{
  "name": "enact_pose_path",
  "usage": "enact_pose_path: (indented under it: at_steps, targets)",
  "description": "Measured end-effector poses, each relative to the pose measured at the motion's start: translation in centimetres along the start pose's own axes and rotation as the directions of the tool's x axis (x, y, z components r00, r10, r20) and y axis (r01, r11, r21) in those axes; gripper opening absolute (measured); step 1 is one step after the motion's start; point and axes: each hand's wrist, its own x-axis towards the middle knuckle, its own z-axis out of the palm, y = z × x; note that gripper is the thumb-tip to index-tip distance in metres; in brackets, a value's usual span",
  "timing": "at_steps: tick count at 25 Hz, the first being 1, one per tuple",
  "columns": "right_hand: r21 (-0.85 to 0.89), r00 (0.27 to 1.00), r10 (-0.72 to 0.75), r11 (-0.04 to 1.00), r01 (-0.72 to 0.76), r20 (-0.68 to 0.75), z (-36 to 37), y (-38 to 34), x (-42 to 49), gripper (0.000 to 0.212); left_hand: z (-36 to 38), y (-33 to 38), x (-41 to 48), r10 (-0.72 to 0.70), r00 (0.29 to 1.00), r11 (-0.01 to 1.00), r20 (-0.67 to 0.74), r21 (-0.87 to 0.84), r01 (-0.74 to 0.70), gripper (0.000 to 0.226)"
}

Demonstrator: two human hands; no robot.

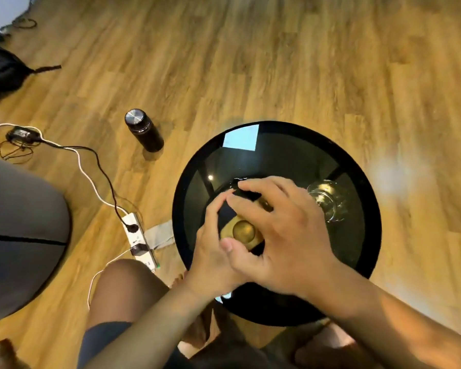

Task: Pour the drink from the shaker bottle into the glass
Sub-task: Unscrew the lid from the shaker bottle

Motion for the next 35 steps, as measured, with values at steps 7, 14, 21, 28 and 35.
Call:
enact_pose_path:
  at_steps: [7,14,21,28,35]
  targets:
    - [-0.132,0.881,-0.053,0.983,0.129,0.471,-4.2,-0.4,1.5,0.062,1.0,-0.5,0.5,0.015,1.000,0.999,0.002,0.044,-0.015,0.107]
    - [-0.457,0.785,0.554,0.795,-0.399,0.277,-1.2,-5.2,2.8,0.073,1.0,-0.5,0.9,-0.072,0.995,0.997,0.068,-0.017,0.073,0.093]
    - [-0.102,0.826,0.166,0.986,-0.132,0.539,-3.5,-3.8,2.3,0.059,0.0,0.6,0.5,-0.029,0.993,0.999,0.111,-0.036,0.033,0.113]
    - [-0.659,0.852,0.444,0.733,-0.167,0.278,-2.4,-4.1,2.7,0.087,0.6,-0.5,1.0,-0.071,0.993,0.996,0.097,-0.041,0.075,0.096]
    - [-0.463,0.753,0.216,0.877,0.130,0.621,-3.3,-4.5,3.1,0.090,1.2,-1.7,1.3,-0.045,0.994,0.999,0.103,-0.025,0.048,0.109]
